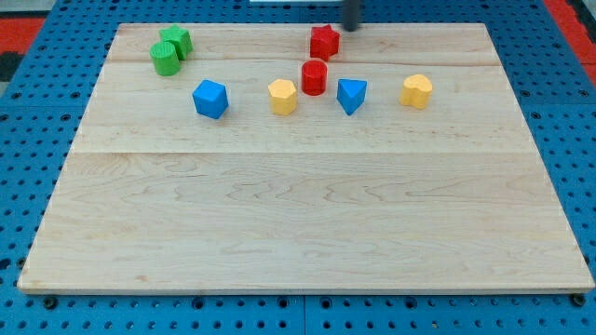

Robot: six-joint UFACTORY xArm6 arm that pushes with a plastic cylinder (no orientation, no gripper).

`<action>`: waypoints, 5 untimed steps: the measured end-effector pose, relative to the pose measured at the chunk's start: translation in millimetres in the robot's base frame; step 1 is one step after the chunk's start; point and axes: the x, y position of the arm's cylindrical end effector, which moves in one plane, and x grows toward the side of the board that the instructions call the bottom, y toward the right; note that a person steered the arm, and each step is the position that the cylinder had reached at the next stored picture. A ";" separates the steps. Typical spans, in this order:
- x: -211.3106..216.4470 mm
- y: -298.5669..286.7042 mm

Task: Put the red star to the right of the green circle

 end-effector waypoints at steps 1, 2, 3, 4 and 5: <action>9.5 36.7; 24.0 -26.5; 36.0 -85.8; 46.8 -163.8; 46.8 -243.3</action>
